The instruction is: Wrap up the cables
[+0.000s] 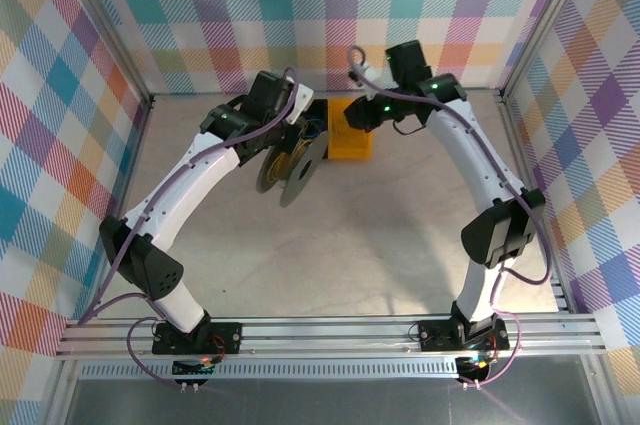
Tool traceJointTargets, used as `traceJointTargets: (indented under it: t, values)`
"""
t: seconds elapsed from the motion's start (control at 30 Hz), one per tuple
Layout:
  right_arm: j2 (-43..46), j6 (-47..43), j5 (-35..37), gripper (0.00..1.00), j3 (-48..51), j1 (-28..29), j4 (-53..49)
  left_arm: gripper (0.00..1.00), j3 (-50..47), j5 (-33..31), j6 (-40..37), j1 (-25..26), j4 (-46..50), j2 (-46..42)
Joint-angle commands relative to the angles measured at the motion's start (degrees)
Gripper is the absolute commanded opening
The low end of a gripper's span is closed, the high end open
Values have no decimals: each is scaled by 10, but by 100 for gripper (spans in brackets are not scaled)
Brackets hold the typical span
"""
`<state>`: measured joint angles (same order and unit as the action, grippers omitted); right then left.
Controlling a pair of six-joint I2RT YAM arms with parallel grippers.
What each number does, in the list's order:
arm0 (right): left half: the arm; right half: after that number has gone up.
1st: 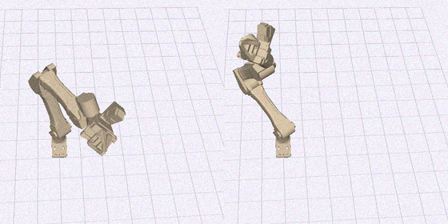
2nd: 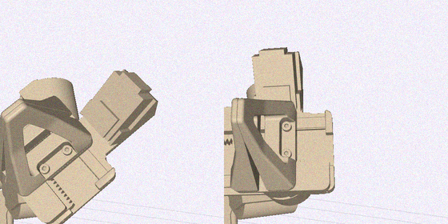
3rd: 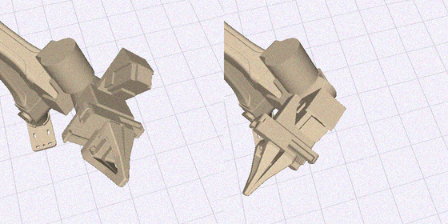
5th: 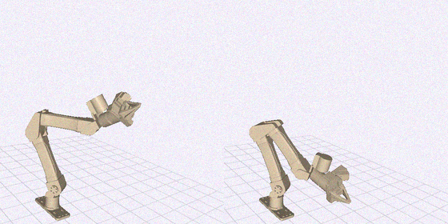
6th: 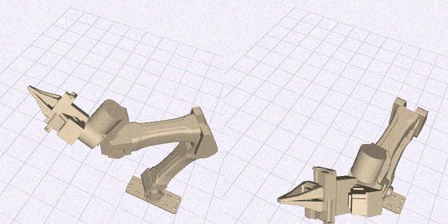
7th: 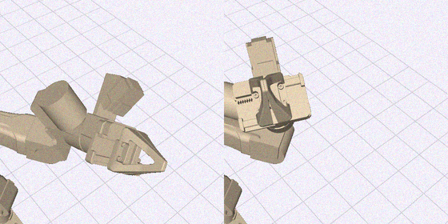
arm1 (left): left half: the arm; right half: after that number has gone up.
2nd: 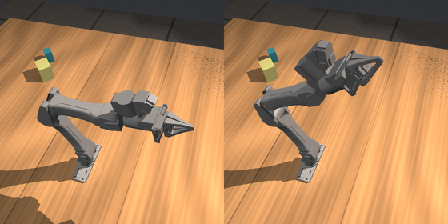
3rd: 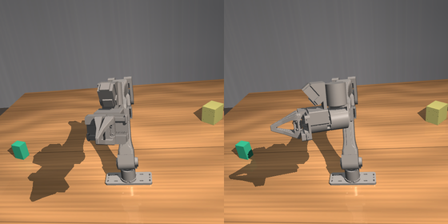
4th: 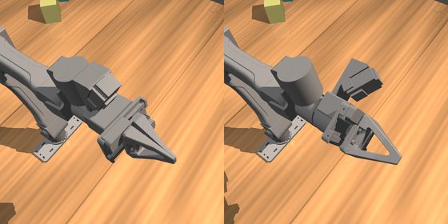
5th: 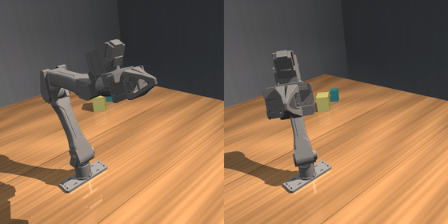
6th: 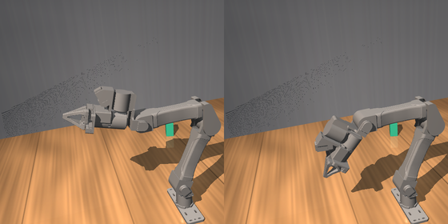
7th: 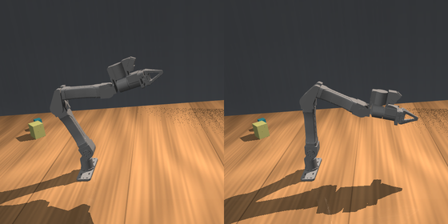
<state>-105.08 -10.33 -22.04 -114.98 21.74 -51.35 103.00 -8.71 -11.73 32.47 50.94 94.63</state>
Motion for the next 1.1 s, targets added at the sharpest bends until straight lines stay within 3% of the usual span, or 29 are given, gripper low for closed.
traceJointTargets:
  t: [0.0,0.1,0.2,0.37,0.53,0.77,1.07]
  values:
    - [21,1,48,17,-1,-29,31,0,33,-35,-6,-4,74,-12]
    - [29,3,43,15,6,-29,34,0,43,-36,-7,-3,74,-8]
    - [40,7,34,26,15,-29,36,0,50,-42,-9,-1,77,-5]
    - [89,37,-58,64,81,-29,64,0,80,-56,9,-1,85,7]
    - [176,121,-183,100,264,-18,158,0,187,-38,44,-4,111,44]
    - [271,144,-197,99,466,42,251,0,346,60,103,-21,145,125]
    - [288,165,-212,99,591,51,354,0,346,118,131,-21,127,135]
